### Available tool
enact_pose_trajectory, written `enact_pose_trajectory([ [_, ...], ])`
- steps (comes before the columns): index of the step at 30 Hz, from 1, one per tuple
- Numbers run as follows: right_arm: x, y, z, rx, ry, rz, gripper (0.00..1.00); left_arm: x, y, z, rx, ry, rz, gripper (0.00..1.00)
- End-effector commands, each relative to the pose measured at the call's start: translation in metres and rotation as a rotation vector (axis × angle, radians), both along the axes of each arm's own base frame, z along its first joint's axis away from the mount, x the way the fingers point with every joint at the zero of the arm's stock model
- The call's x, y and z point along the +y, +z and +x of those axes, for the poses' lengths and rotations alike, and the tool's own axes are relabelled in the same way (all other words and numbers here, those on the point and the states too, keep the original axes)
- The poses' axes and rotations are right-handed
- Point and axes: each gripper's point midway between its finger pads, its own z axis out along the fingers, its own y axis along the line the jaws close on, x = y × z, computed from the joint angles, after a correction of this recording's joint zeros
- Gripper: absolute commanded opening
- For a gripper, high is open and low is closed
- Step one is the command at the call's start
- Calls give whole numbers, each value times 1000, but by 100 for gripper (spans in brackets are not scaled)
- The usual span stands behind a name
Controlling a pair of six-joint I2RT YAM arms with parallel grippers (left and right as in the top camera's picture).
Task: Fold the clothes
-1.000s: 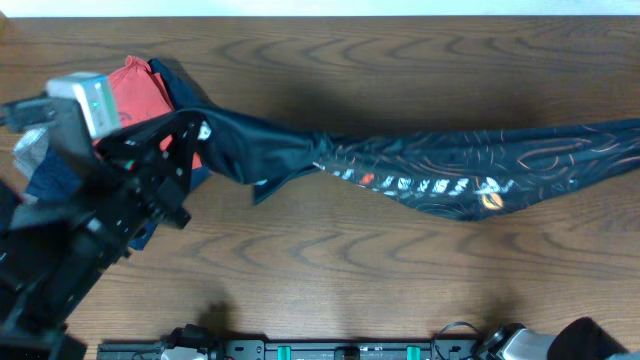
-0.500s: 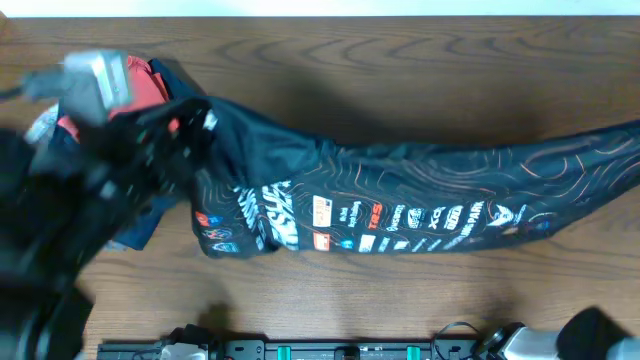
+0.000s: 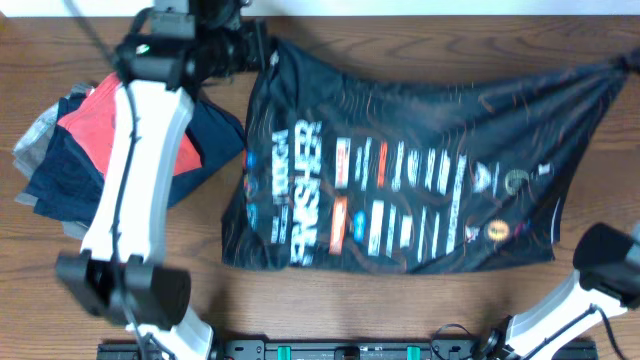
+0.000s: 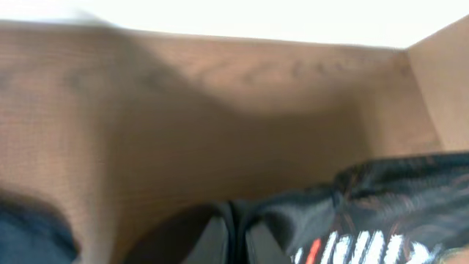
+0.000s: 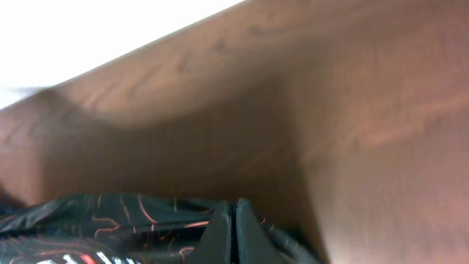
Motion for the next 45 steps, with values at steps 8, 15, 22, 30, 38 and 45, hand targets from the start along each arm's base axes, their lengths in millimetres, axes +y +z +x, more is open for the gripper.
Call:
enact_pose_trajectory([
  [8, -24, 149, 51, -610, -183, -18, 1, 44, 201, 57, -683, 151, -259, 6],
  [15, -38, 191, 21, -706, -247, -116, 1, 61, 266, 26, -775, 106, -312, 6],
  [22, -64, 119, -8, -376, -370, -229, 1, 42, 153, 10, -329, 20, -210, 6],
  [30, -82, 7, -47, 107, -461, -251, 1, 6, 24, -76, 196, -184, -34, 6],
  [38, -73, -96, -102, 556, -431, -198, 1, -2, -75, -161, 691, -242, 72, 6],
  [45, -64, -176, -165, 878, -461, -51, 1, -6, -153, -245, 1060, -347, 131, 6],
])
